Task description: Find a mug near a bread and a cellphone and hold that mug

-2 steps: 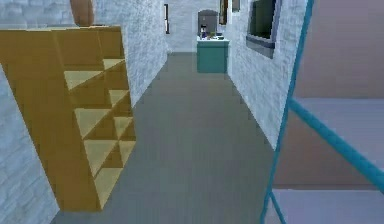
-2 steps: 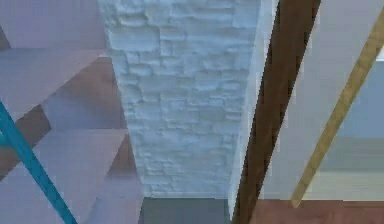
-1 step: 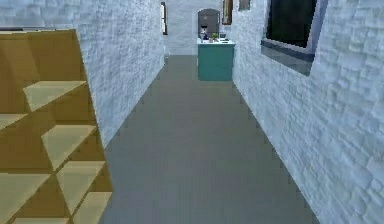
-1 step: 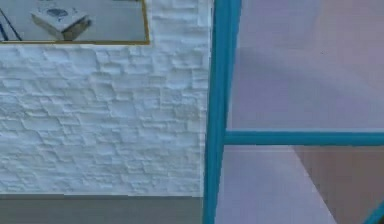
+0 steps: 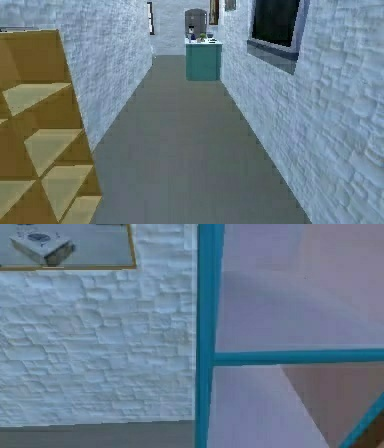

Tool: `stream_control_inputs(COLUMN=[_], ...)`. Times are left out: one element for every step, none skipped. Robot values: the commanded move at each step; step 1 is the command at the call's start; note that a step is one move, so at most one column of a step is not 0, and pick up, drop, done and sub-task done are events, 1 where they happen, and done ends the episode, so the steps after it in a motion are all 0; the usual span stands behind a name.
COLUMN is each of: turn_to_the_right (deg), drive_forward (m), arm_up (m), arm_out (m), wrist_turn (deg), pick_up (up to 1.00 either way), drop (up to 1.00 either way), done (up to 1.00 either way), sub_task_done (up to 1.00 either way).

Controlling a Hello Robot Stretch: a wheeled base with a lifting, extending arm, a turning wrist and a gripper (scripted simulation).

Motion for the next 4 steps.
stream_control_inputs(turn_to_the_right=[0.0,0.0,0.0,0.0], drive_forward=[1.00,1.00,1.00,1.00], arm_up=[0.00,0.00,0.00,0.00], arm_out=[0.00,0.00,0.00,0.00], wrist_turn=[0.0,0.0,0.0,0.0], pick_up=[0.00,0.00,0.00,0.00], drop=[0.00,0.00,0.00,0.00], done=[0.00,0.00,0.00,0.00], sub_task_done=[0.00,0.00,0.00,0.00])
